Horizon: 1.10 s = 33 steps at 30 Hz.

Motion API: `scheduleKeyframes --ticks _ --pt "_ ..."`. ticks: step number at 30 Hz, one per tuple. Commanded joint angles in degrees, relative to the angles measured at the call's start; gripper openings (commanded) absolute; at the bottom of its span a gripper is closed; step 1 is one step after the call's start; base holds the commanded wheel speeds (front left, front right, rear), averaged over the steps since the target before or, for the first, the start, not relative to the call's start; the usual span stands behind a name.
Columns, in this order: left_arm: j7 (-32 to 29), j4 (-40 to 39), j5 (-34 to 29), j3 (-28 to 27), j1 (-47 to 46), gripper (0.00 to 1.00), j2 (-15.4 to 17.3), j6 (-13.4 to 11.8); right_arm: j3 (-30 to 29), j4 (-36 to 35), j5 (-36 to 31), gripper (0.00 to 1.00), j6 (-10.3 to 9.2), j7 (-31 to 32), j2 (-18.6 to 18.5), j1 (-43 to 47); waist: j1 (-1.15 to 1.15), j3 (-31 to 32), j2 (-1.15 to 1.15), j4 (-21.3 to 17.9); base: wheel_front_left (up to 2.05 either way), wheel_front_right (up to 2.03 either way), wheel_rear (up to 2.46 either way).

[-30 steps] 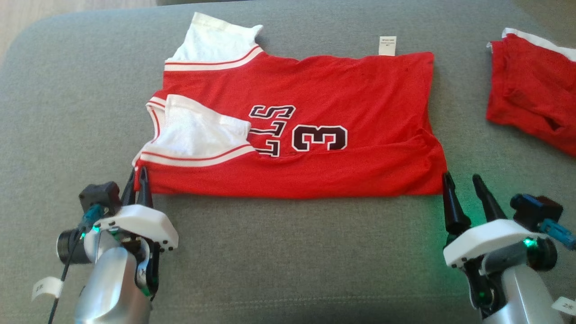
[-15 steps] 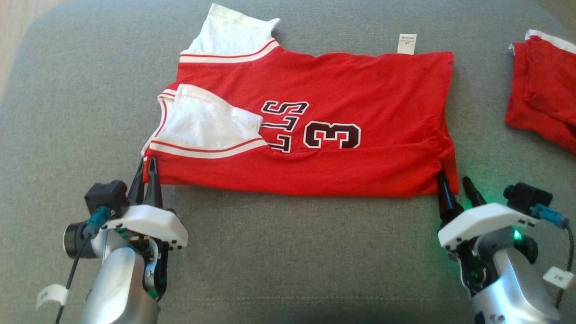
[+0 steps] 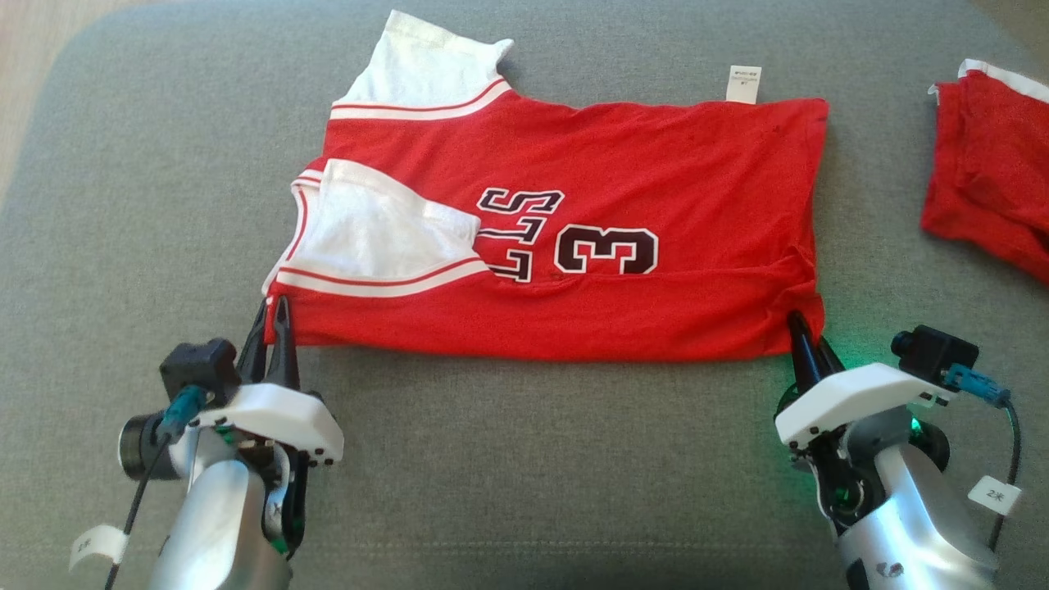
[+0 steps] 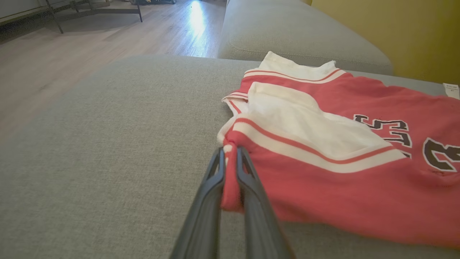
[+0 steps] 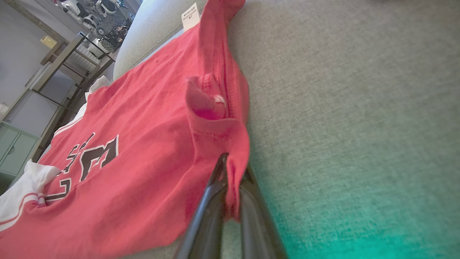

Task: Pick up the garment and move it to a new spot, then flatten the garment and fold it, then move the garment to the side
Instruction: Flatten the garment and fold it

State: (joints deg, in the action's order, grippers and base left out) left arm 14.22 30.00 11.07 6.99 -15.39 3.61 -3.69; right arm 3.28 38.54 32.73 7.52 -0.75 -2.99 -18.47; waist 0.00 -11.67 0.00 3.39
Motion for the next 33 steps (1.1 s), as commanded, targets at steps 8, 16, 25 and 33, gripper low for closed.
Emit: scheduleKeyframes --ticks 8,16,25,33 --pt "0.8 1.1 -1.1 -1.2 0.7 0.00 2.3 0.8 0.3 -2.6 -0.5 0.00 -0.03 1.1 -2.1 1.1 0.00 1.2 0.00 -0.7 0.00 0.00 0.00" --pt "0.2 2.1 -0.9 0.0 3.8 0.00 3.5 2.4 -3.4 -5.9 -2.3 0.00 -0.03 5.8 -5.2 5.2 0.00 2.9 0.00 -0.4 0.00 0.00 0.00" --pt "-2.6 -2.6 -1.0 2.2 9.1 0.00 4.1 3.5 -5.2 -13.8 -4.2 0.00 -0.03 14.5 -5.6 11.3 0.00 4.3 0.00 0.2 0.00 0.00 0.00" --pt "-3.1 -6.5 -0.5 2.9 12.0 0.13 4.0 2.8 -7.7 -22.4 -6.2 0.00 -0.03 19.6 -3.5 16.1 0.00 4.2 0.00 0.6 0.00 0.00 0.00"
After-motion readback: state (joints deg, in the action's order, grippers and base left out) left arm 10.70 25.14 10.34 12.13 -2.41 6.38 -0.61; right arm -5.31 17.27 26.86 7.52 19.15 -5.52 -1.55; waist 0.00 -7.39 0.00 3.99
